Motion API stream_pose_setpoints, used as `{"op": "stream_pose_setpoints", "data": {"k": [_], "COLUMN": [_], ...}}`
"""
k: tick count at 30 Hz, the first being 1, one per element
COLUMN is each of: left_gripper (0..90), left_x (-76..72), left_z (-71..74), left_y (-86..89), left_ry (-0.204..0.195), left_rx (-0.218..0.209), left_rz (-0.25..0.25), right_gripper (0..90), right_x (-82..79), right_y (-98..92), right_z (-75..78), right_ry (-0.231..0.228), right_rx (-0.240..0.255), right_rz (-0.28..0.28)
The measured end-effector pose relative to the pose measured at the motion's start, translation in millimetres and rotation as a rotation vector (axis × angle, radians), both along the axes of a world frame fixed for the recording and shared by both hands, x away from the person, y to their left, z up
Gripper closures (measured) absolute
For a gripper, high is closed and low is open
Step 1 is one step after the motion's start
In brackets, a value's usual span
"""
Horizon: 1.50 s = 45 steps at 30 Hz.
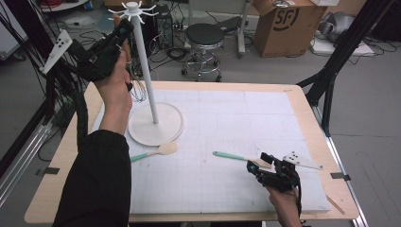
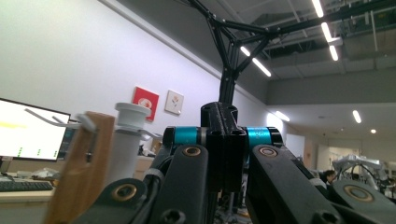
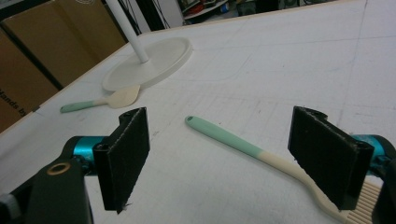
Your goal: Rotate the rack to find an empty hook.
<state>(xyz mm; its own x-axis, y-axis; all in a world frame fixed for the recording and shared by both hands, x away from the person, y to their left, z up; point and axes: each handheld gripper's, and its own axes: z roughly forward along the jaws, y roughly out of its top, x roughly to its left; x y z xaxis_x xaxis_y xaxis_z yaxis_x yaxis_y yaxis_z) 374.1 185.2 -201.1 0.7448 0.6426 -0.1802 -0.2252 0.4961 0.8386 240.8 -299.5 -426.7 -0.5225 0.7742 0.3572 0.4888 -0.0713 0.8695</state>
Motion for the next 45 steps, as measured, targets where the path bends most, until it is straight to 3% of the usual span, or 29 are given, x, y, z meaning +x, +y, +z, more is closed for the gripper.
{"op": "stream_pose_setpoints", "data": {"k": [5,18,29,32,35,45], "left_gripper": [90.0,90.0,90.0,90.0,89.9,89.9], "left_x": [6.1,13.2,16.6,17.3,15.5,1.0], "left_z": [3.2,-0.3,-1.7,-2.3,-3.2,-3.4], "left_y": [-3.2,15.8,29.9,31.4,32.8,27.3], "left_ry": [0.014,0.040,0.049,0.052,0.052,0.027], "left_rx": [0.004,0.016,-0.040,-0.037,-0.048,-0.020], "left_rz": [0.012,0.055,0.044,0.048,0.044,0.031], "right_gripper": [20.2,20.2,20.2,20.2,20.2,20.2], "right_x": [0.1,-0.7,0.8,0.5,0.7,0.0], "right_y": [0.7,-1.5,1.8,1.7,1.3,3.7], "right_z": [0.7,0.7,-0.1,0.0,-0.1,0.6], "right_ry": [-0.005,-0.007,0.000,0.000,-0.002,-0.004], "right_rx": [0.000,0.001,-0.004,-0.001,-0.001,-0.003], "right_rz": [0.003,0.000,0.008,0.008,0.008,0.015]}}
